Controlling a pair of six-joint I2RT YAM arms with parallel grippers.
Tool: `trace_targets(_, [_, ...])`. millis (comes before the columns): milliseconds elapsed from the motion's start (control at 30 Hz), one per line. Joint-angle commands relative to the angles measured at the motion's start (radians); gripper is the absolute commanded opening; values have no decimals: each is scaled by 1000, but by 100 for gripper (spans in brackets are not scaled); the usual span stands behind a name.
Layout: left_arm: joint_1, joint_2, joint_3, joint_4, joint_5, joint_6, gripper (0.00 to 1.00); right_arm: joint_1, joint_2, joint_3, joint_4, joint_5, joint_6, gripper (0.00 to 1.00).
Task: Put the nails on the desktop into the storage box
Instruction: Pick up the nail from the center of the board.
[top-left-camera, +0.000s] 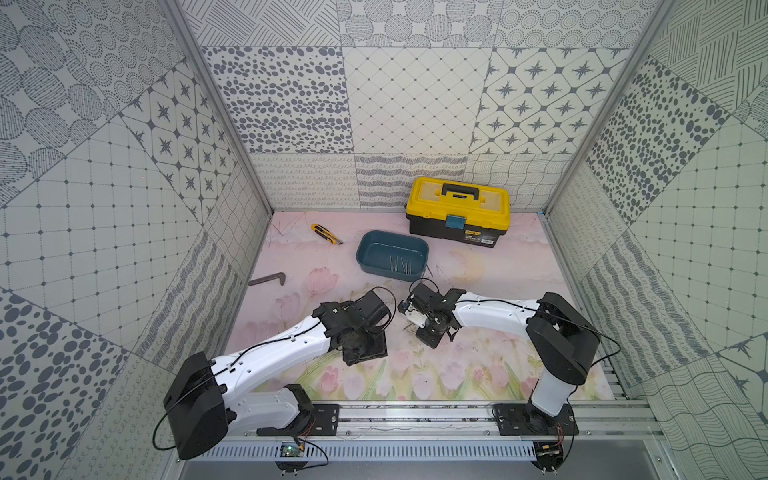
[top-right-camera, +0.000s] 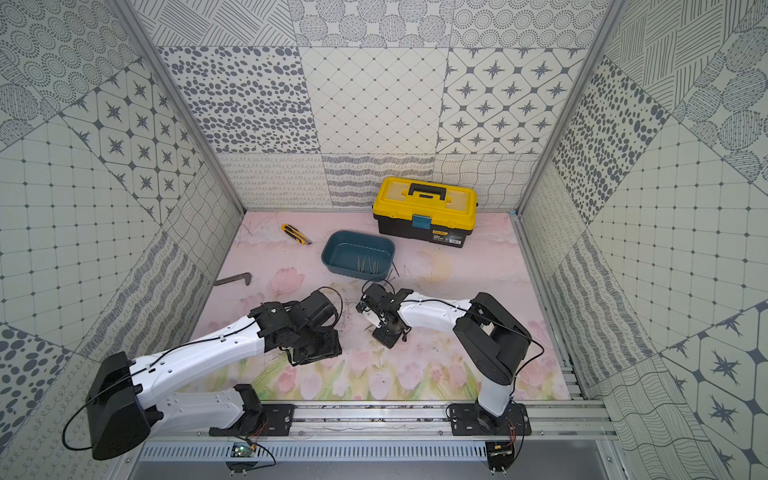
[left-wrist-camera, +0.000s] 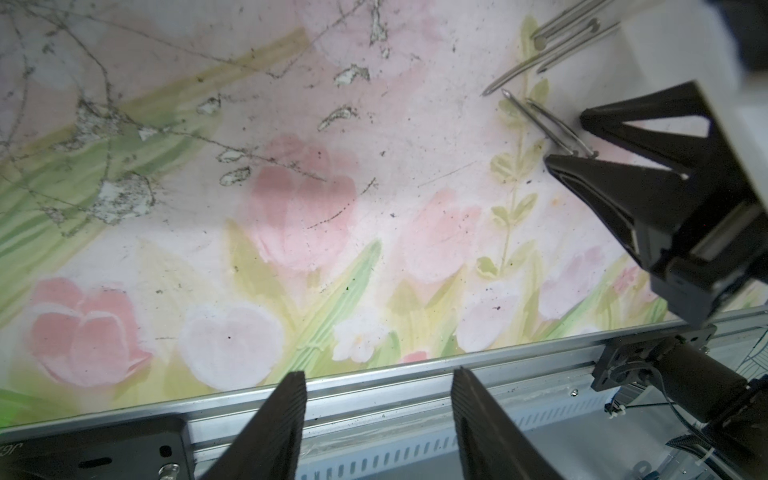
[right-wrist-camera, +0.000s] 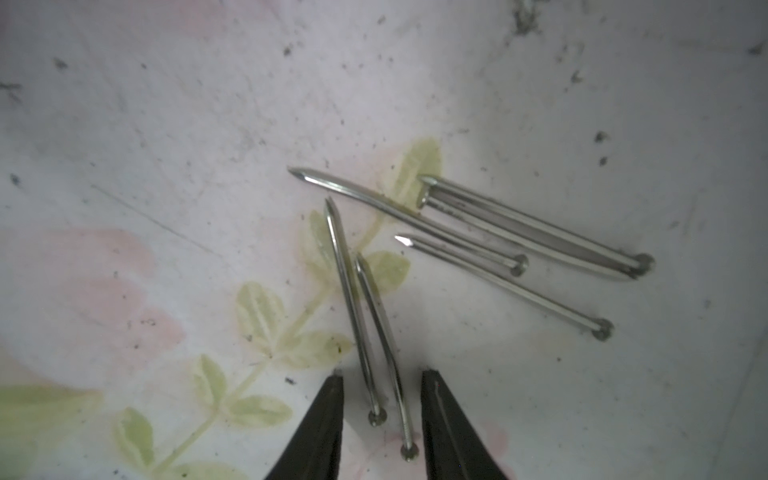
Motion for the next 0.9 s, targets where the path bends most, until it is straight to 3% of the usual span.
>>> trace_targets(0, [17,3,7,9,25,21,60,16,58,21,-25,6,-21,22])
trace_targets(133, [23,5,23,-4,25,33,60,43,73,25,-35,14,-34,1])
trace_targets(267, [28,-6,18,-9,21,32,61,49,60,26,-43,11,-30,0])
trace_targets(533, [43,-69,-13,82,50,4,61,31,-122,32,-34,-67,17,0])
trace_targets(733, [85,-187,-81,346,114,-65,62,-77,-277,37,-34,-224,104,0])
trace_targets(867, [121,-235,-146,612,163,-125,63,-165,-367,26,-19,-355,168,0])
